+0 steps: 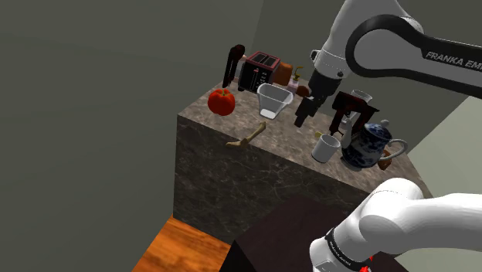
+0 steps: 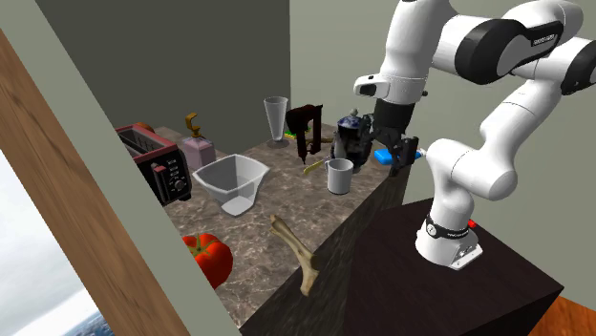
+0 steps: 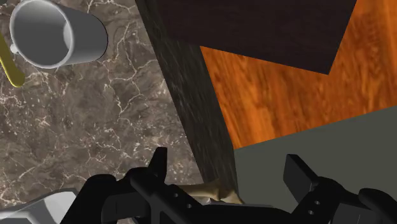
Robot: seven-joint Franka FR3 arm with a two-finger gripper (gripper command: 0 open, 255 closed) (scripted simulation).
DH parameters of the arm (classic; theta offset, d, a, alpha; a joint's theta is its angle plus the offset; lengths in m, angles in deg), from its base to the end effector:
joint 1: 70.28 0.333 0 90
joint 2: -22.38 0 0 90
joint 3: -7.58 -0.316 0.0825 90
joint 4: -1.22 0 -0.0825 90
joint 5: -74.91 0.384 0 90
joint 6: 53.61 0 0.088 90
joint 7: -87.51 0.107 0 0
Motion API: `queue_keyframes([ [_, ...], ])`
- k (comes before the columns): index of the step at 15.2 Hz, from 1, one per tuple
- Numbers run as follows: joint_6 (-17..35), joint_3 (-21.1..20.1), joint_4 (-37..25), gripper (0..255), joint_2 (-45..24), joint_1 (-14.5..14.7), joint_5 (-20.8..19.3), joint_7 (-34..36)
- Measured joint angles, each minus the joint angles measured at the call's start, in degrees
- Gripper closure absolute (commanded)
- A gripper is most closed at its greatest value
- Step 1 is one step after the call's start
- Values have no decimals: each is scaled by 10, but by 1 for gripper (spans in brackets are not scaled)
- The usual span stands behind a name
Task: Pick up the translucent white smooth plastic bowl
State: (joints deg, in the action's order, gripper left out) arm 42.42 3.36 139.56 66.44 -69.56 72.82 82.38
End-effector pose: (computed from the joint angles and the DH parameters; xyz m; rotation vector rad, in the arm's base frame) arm 0.3189 0.0294 0.5663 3.0438 0.2427 0.0428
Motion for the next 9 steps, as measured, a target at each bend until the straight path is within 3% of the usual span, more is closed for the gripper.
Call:
queue_keyframes([
  [9, 94, 41, -29, 0, -110, -18, -61, -82],
])
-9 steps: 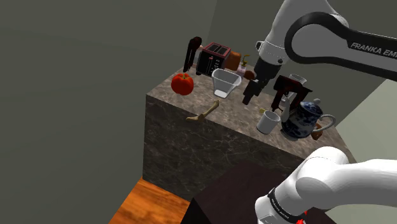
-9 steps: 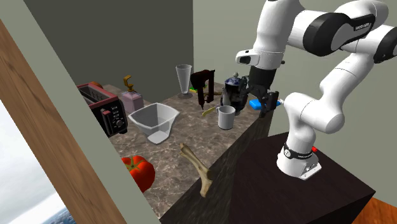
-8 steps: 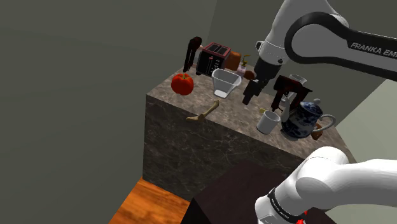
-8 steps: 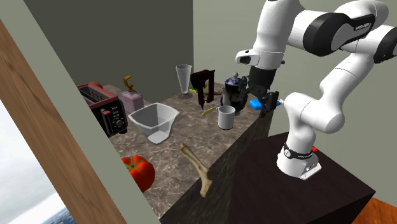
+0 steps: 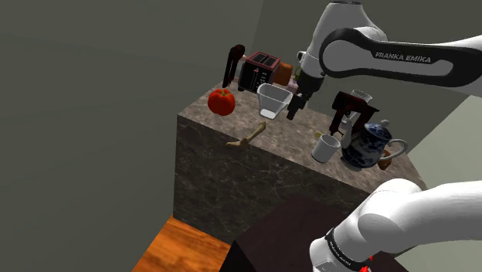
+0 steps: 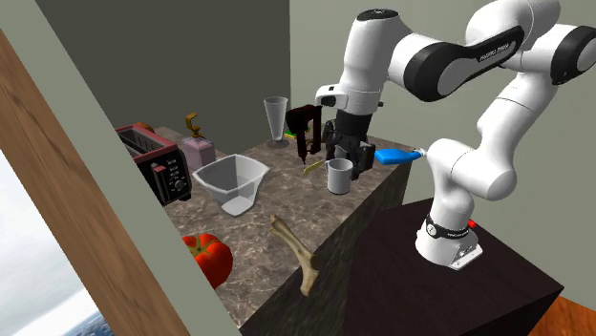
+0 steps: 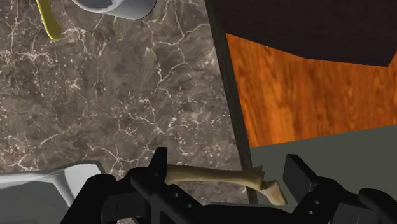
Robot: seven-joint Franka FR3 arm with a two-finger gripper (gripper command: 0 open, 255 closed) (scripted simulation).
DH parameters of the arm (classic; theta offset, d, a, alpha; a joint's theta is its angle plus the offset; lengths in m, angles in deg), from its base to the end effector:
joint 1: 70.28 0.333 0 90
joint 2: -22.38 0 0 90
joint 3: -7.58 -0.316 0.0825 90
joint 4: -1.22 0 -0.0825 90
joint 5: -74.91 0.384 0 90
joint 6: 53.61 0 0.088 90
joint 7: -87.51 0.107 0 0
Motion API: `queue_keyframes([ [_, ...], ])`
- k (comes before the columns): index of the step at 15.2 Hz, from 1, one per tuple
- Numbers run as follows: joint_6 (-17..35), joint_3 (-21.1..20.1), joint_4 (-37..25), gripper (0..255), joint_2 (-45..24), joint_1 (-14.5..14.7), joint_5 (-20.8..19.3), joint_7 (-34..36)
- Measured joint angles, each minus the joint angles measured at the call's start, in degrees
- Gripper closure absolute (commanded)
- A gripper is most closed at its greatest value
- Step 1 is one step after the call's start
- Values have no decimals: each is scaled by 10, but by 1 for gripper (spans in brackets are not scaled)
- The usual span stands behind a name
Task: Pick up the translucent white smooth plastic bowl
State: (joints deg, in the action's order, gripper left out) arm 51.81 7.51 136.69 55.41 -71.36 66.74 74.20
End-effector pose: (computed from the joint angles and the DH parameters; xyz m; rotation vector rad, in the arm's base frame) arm 0.3830 -0.0180 0.5393 2.9735 0.3720 0.0513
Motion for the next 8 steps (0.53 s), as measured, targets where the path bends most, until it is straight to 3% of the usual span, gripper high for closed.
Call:
queue_keyframes([
  [8, 97, 37, -72, 0, -146, -16, -51, -81],
])
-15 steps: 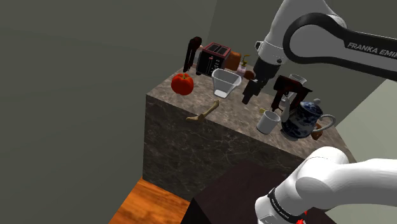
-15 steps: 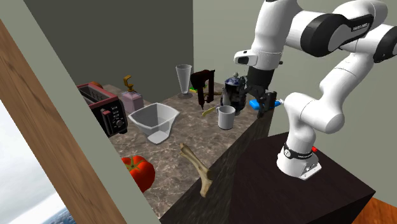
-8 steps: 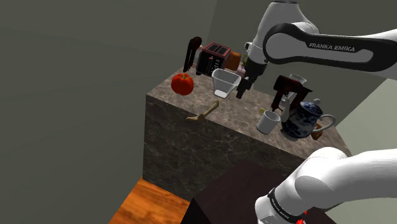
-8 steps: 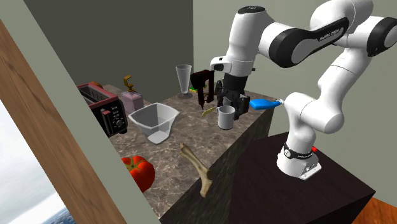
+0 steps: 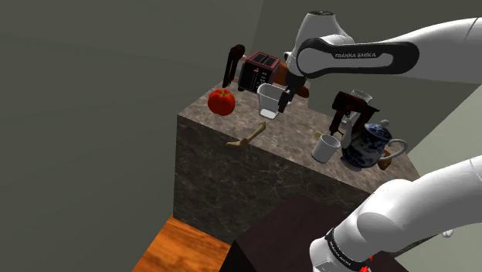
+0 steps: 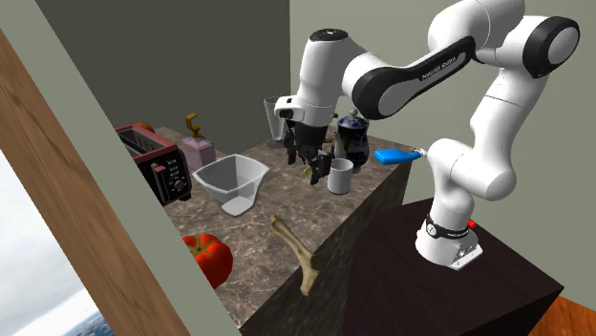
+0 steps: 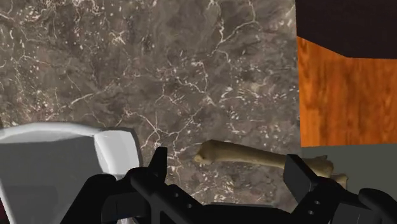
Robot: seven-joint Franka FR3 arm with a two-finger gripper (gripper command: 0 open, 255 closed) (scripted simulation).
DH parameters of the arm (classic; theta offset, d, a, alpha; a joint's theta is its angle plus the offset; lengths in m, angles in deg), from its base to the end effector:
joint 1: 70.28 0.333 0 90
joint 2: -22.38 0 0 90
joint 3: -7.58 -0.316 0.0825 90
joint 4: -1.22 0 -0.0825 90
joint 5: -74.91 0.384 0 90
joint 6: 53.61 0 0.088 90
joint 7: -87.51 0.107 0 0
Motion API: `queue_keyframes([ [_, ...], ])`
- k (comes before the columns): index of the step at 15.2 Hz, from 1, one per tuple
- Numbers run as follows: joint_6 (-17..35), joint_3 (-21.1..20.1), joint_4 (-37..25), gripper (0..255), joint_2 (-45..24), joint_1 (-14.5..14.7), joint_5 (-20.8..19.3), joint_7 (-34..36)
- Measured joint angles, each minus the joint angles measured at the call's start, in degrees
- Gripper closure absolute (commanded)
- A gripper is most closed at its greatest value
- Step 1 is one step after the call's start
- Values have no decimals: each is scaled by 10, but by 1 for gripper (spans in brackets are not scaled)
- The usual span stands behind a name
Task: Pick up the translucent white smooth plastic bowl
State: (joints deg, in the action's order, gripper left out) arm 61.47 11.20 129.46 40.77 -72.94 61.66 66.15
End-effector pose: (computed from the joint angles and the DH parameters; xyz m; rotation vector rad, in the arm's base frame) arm 0.4614 -0.0665 0.5085 2.8852 0.5165 0.0625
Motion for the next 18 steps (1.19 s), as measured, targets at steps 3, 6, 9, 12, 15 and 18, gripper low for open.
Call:
queue_keyframes([
  [3, 25, 13, -43, 0, -58, -6, -13, -32],
  [6, 51, 23, -85, 0, -115, -12, -23, -62],
  [9, 70, 30, -145, 0, -183, -16, -28, -91],
  [12, 78, 33, -201, 0, -236, -20, -32, -115],
  [15, 98, 35, -203, 0, -256, -22, -35, -119],
  [18, 116, 35, -196, 0, -267, -23, -37, -115],
])
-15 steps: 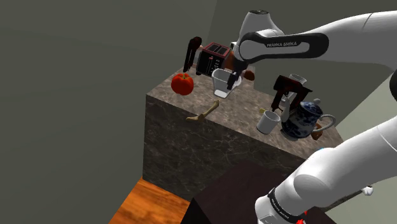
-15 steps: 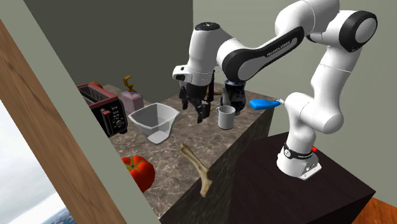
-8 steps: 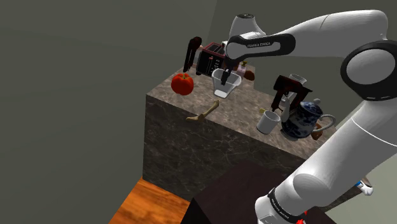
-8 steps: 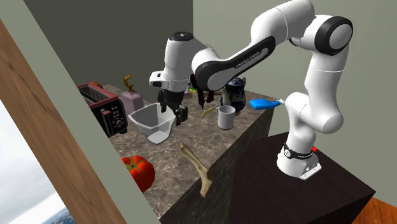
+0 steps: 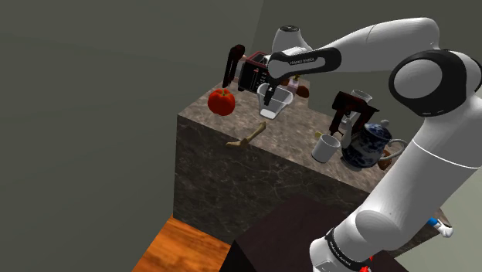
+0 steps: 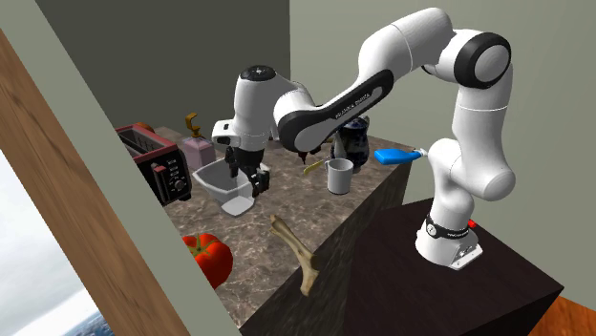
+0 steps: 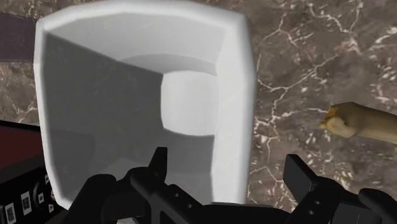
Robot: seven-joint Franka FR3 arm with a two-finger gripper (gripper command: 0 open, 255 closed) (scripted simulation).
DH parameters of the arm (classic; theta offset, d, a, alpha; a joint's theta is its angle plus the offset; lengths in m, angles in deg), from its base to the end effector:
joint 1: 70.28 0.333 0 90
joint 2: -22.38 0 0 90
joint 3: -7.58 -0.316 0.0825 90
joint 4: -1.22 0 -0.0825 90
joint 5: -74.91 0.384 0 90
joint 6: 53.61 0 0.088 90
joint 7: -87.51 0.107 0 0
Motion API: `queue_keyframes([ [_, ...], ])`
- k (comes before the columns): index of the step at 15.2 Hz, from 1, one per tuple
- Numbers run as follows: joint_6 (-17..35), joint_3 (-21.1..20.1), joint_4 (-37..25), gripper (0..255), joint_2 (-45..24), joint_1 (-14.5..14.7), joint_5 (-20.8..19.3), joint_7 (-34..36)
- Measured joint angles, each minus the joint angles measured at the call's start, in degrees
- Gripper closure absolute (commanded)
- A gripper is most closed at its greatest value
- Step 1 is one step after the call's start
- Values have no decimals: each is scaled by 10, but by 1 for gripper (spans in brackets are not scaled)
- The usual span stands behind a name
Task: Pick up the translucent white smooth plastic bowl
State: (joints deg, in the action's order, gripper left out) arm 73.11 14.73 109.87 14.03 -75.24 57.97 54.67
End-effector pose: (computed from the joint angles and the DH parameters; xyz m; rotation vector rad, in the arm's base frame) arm 0.5974 -0.1352 0.4444 2.7319 0.7299 0.0749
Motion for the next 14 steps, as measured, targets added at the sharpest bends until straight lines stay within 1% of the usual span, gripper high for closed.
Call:
queue_keyframes([
  [2, 13, 0, 9, 0, -4, 0, -2, 4],
  [3, 17, 1, 12, 255, -5, -1, -3, 4],
  [14, 17, 1, 13, 255, -4, 0, -3, 5],
])
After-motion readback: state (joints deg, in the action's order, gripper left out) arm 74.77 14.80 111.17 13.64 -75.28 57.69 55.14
